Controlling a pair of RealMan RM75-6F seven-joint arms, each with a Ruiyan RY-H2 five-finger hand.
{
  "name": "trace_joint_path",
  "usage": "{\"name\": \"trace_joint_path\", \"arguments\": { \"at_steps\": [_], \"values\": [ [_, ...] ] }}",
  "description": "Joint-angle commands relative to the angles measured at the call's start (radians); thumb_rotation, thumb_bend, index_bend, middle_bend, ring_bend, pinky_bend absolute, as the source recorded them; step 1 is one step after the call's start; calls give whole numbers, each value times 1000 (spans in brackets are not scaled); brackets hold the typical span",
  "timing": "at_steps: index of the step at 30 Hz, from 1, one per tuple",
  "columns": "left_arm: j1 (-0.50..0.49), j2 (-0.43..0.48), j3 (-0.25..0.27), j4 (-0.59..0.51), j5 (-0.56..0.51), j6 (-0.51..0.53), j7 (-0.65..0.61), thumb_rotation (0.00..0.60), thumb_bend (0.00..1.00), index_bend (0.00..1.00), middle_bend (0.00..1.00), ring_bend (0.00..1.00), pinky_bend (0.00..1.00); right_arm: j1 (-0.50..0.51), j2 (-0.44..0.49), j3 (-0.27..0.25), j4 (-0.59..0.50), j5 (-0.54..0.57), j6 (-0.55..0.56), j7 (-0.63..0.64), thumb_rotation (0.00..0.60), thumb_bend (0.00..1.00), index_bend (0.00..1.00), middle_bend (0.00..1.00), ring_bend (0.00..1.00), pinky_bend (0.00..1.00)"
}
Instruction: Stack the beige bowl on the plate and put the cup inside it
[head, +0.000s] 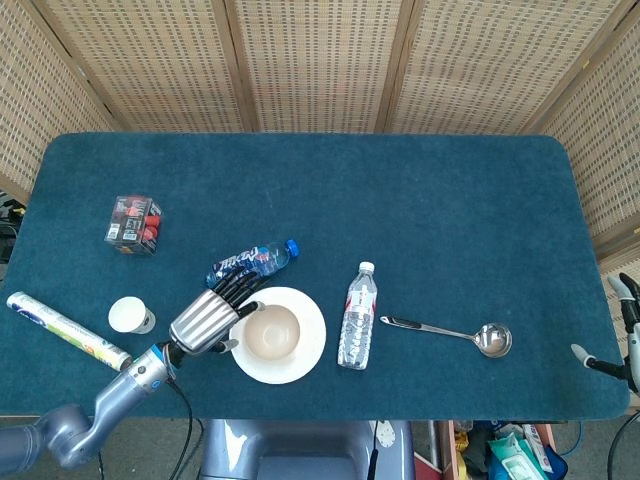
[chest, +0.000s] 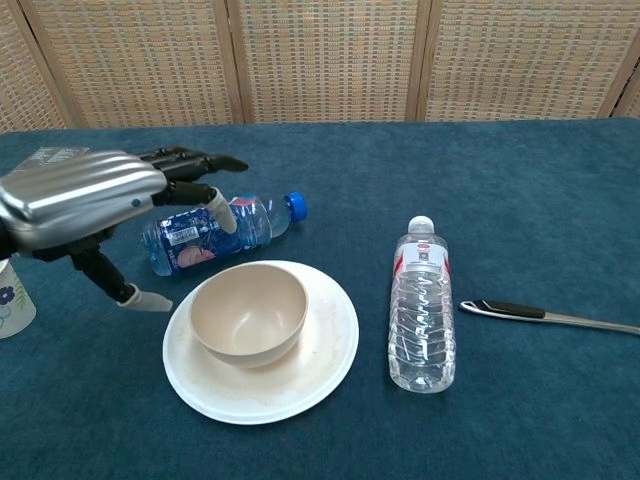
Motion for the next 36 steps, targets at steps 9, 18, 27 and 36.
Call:
{"name": "trace_joint_path", "arguments": {
  "at_steps": [9, 18, 27, 36],
  "values": [
    [104, 281, 36, -96, 58, 179, -120, 600, 128, 374, 0, 0, 0, 2, 0, -3, -10, -5, -1, -21, 600, 139, 10, 0, 0, 0],
    [233, 431, 93, -76, 52, 286, -165, 600, 161, 428, 0, 0, 0, 3, -2, -10, -30, -20, 10, -60, 600, 140, 10, 0, 0, 0],
    [306, 407, 103, 58, 36, 322, -237, 600, 377, 450, 0, 0, 0, 4, -2, -13, -36, -26, 11, -70, 600, 139, 10, 0, 0, 0],
    [317, 325, 96, 198, 12, 253, -289, 600, 414, 436, 0, 0, 0, 8, -3, -16, -41, -31, 7, -73, 600, 139, 10, 0, 0, 0]
  ]
}}
